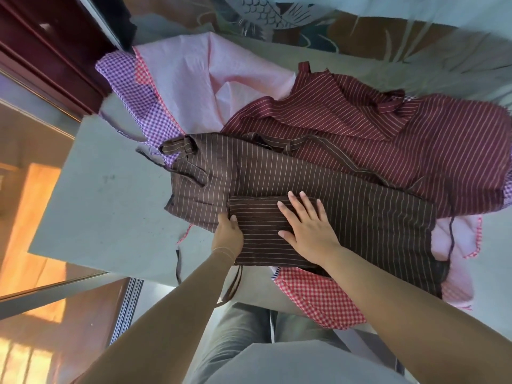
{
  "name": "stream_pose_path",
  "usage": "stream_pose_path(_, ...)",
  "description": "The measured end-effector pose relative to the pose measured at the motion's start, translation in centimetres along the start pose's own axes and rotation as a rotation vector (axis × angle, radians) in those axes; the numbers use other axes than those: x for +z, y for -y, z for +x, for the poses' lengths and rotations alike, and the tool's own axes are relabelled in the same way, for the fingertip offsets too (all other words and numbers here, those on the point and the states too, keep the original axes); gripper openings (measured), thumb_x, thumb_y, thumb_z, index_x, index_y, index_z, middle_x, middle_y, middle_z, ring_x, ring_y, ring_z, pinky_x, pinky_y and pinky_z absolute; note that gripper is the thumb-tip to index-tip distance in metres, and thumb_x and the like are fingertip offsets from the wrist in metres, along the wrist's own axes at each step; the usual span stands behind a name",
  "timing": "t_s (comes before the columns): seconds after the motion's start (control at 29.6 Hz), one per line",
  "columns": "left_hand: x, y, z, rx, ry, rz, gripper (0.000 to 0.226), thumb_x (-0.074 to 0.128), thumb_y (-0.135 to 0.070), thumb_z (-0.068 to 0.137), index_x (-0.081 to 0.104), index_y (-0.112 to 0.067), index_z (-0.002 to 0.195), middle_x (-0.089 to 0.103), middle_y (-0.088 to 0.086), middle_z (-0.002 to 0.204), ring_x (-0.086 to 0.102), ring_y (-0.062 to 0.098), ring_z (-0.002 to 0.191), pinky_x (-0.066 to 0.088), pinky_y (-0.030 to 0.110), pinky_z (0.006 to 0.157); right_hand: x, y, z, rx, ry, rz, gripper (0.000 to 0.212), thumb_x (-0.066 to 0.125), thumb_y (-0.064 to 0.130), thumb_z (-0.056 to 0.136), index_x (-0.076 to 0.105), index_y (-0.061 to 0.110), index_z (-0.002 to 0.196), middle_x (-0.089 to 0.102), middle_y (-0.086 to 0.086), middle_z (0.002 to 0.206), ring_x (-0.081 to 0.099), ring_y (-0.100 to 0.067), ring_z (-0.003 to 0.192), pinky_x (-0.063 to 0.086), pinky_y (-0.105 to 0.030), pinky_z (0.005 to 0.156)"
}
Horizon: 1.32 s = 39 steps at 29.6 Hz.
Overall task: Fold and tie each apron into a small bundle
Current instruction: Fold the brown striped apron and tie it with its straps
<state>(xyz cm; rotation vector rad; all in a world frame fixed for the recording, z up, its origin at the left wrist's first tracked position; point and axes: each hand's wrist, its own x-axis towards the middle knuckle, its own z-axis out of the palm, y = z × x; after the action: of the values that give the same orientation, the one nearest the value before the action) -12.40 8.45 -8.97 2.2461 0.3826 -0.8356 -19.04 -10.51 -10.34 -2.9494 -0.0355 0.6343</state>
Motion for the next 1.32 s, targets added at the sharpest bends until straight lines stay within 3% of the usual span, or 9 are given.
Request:
stream_pose_path(0.17, -0.4, 0.1, 1.7, 0.019, -0.068, 0.138, 0.042, 0.027, -0.035, 0.103, 0.047, -0.009, 0.128, 0.045, 0.012, 0.126, 0.043, 0.029, 0.120, 0.035, 0.043, 0.104, 0.3, 0.5, 0.6, 0.035, 0.054, -0.013, 0.070, 0.017, 0.061, 0.096, -0.011, 0.027, 0.151, -0.015, -0.004, 0.160, -0.016, -0.027, 0.146, -0.004, -0.053, 0.118)
stream_pose_path(0.37, -1.1, -0.4, 2.7, 0.001, 0.024, -0.029, 0.046, 0.044, -0.036, 0.099, 0.031, -0.009, 0.133, 0.052, 0.012, 0.131, 0.054, 0.031, 0.113, 0.046, 0.043, 0.095, -1.3, 0.5, 2.6, 0.118, 0.073, 0.083, 0.077, 0.036, 0.062, 0.093, 0.005, 0.024, 0.153, 0.014, 0.000, 0.159, 0.012, -0.024, 0.147, 0.008, -0.054, 0.118)
stream_pose_path(0.57, -0.8, -0.9, 3.7, -0.111, 0.279, 0.105, 0.079, 0.068, -0.052, 0.080, 0.035, -0.008, 0.136, 0.051, 0.010, 0.132, 0.052, 0.032, 0.119, 0.044, 0.046, 0.103, -5.2, 0.0, 5.2, 0.193, 0.256, 0.113, 0.079, 0.060, 0.068, 0.077, 0.037, 0.024, 0.139, 0.060, -0.002, 0.125, 0.053, -0.026, 0.118, 0.028, -0.047, 0.106)
stream_pose_path(0.74, -0.1, 0.5, 4.1, -0.016, 0.396, 0.223, 0.108, 0.069, -0.076, 0.053, 0.042, -0.016, 0.139, 0.050, 0.008, 0.136, 0.051, 0.031, 0.121, 0.041, 0.046, 0.106, -6.5, -1.3, 3.5, 0.145, 0.456, 0.389, 0.045, 0.066, 0.050, 0.084, 0.058, 0.023, 0.119, 0.065, 0.004, 0.114, 0.061, -0.016, 0.096, 0.049, -0.033, 0.086)
stream_pose_path(0.81, -0.8, -0.5, 2.6, 0.034, 0.431, 0.169, 0.093, 0.072, -0.069, 0.060, 0.050, -0.017, 0.134, 0.056, 0.007, 0.132, 0.053, 0.028, 0.119, 0.039, 0.043, 0.108, -6.3, -1.8, 2.4, 0.143, 0.484, 0.496, 0.045, 0.067, 0.044, 0.085, 0.056, 0.023, 0.123, 0.063, 0.004, 0.116, 0.060, -0.014, 0.095, 0.051, -0.030, 0.082)
stream_pose_path(0.91, -1.3, -1.5, 1.1, 0.109, 0.406, 0.044, 0.040, 0.067, -0.035, 0.087, 0.057, -0.010, 0.117, 0.067, 0.008, 0.112, 0.062, 0.023, 0.101, 0.046, 0.040, 0.101, -6.1, -3.2, 0.5, 0.197, 0.441, 0.665, 0.051, 0.064, 0.040, 0.089, 0.048, 0.022, 0.134, 0.058, 0.005, 0.124, 0.058, -0.017, 0.108, 0.048, -0.030, 0.091)
stream_pose_path(1.11, -0.9, -6.6, -1.1, 0.355, 0.369, 0.268, 0.041, 0.061, -0.027, 0.092, 0.040, -0.016, 0.126, 0.059, 0.005, 0.117, 0.063, 0.013, 0.087, 0.054, 0.024, 0.073, -5.3, -6.0, -5.6, 0.393, 0.164, 1.102, 0.027, 0.060, 0.038, 0.092, 0.052, 0.027, 0.115, 0.058, 0.018, 0.101, 0.057, -0.005, 0.098, 0.043, -0.018, 0.077)
stream_pose_path(1.22, 1.0, -12.0, -2.6, 0.611, 0.175, 0.380, 0.044, 0.060, -0.029, 0.092, 0.038, -0.023, 0.130, 0.061, 0.000, 0.113, 0.063, 0.015, 0.088, 0.055, 0.036, 0.081, -3.4, -6.3, -8.6, 0.582, -0.038, 1.209, 0.042, 0.055, 0.045, 0.092, 0.048, 0.022, 0.126, 0.055, 0.011, 0.106, 0.054, -0.011, 0.104, 0.040, -0.025, 0.089)
stream_pose_path(1.32, 4.0, -14.5, -3.9, 0.939, -0.100, 0.607, 0.047, 0.062, -0.028, 0.090, 0.043, -0.023, 0.133, 0.055, 0.000, 0.124, 0.051, 0.021, 0.114, 0.043, 0.039, 0.098, -0.2, -6.3, -10.1, 0.761, -0.092, 1.105, 0.055, 0.049, 0.048, 0.094, 0.049, 0.008, 0.132, 0.060, -0.003, 0.108, 0.059, -0.022, 0.099, 0.041, -0.026, 0.080)
